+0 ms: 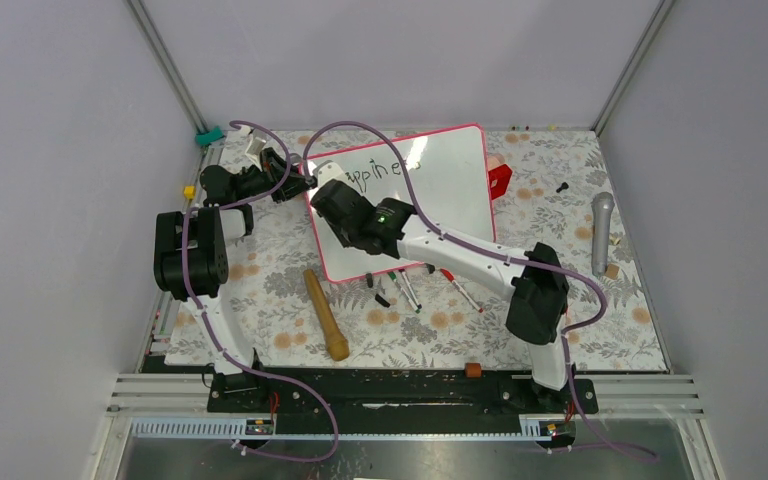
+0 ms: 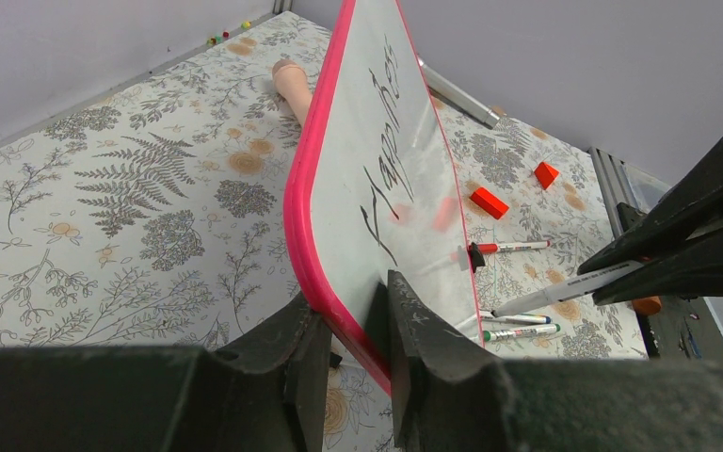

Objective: Write a sentence on the whiteboard

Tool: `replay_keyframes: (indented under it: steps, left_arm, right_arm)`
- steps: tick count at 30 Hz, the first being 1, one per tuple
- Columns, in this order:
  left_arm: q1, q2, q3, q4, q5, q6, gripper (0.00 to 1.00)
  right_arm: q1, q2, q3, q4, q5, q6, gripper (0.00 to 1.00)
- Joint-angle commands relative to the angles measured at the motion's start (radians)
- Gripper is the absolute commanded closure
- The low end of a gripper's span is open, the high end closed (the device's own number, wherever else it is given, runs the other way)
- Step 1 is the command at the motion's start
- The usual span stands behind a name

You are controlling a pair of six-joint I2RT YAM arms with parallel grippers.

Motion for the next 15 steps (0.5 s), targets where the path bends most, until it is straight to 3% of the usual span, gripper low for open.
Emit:
replay_keyframes:
  steps: [1, 15]
  left_arm:
    - [-0.020, 0.004, -0.038, 0.082, 0.259, 0.180, 1.00]
    - [-0.020, 0.007, -0.033, 0.082, 0.259, 0.175, 1.00]
  right_arm:
    - [0.005, 0.021, 0.067, 0.009, 0.039, -0.028, 1.00]
    - [0.006, 0.101, 0.144, -0.006, 0.126, -0.052, 1.00]
